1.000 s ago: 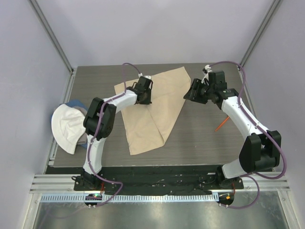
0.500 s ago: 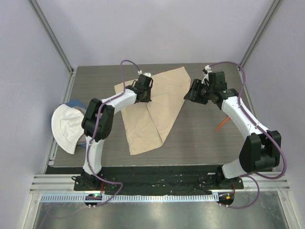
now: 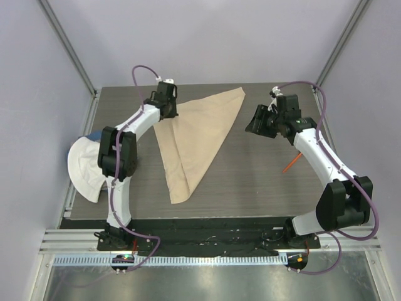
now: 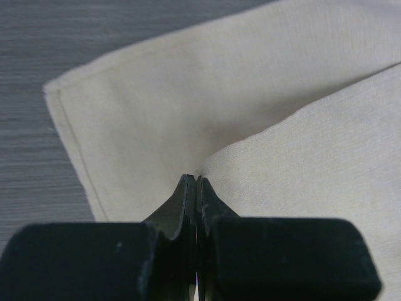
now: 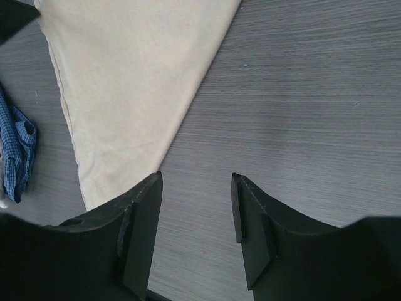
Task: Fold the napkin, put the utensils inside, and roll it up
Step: Fold the napkin
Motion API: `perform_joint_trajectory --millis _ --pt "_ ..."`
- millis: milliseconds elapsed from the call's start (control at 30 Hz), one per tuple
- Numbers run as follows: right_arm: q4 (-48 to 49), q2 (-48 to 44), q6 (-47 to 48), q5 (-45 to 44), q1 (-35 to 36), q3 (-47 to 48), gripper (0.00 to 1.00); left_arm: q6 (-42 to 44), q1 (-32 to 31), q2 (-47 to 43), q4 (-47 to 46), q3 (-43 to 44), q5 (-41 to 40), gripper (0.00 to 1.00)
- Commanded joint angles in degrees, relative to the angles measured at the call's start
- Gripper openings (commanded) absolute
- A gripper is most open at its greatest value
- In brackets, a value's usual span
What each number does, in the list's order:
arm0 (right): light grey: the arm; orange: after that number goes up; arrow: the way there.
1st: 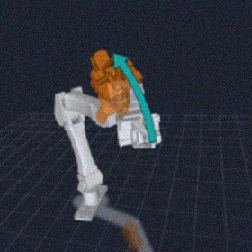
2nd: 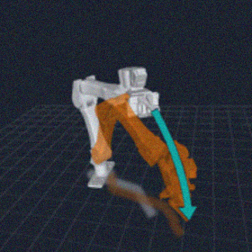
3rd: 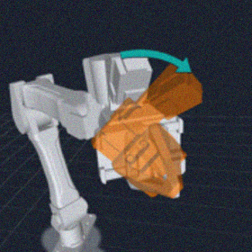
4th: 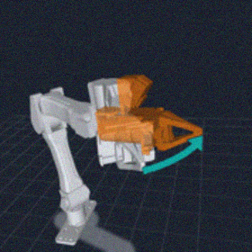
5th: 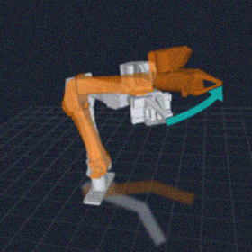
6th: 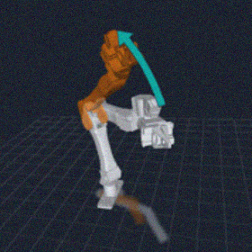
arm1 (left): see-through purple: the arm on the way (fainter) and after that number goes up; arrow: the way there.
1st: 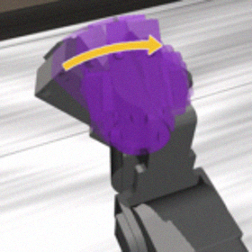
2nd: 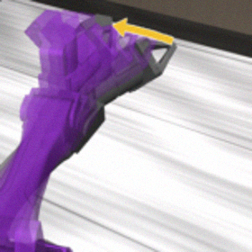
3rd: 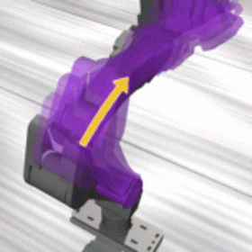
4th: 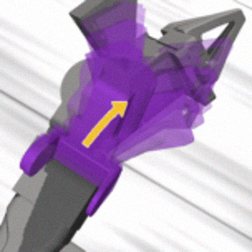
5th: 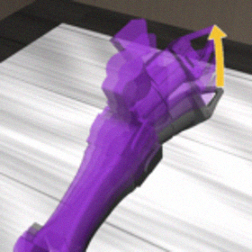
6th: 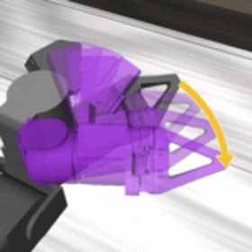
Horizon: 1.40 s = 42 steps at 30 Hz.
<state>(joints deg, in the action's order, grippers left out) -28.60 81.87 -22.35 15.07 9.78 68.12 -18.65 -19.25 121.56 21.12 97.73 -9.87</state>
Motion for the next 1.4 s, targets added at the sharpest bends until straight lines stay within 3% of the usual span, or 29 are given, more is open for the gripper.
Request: perform_joint_trajectory --millis 0,267,1367 --pt "0.1 -2.1 1.2 -1.6 -0.3 -0.5 0.56 2.2 3.3 2.1 0.8 5.8 0.8 0.0" --pt "-0.1 -1.3 1.1 -1.9 -0.3 -0.4 0.56 4.9 6.2 6.2 3.6 12.1 1.3 0.0" --pt "-0.1 -0.1 0.9 -0.3 -0.3 -1.0 0.56 5.5 11.4 10.8 5.6 16.9 0.9 0.0"
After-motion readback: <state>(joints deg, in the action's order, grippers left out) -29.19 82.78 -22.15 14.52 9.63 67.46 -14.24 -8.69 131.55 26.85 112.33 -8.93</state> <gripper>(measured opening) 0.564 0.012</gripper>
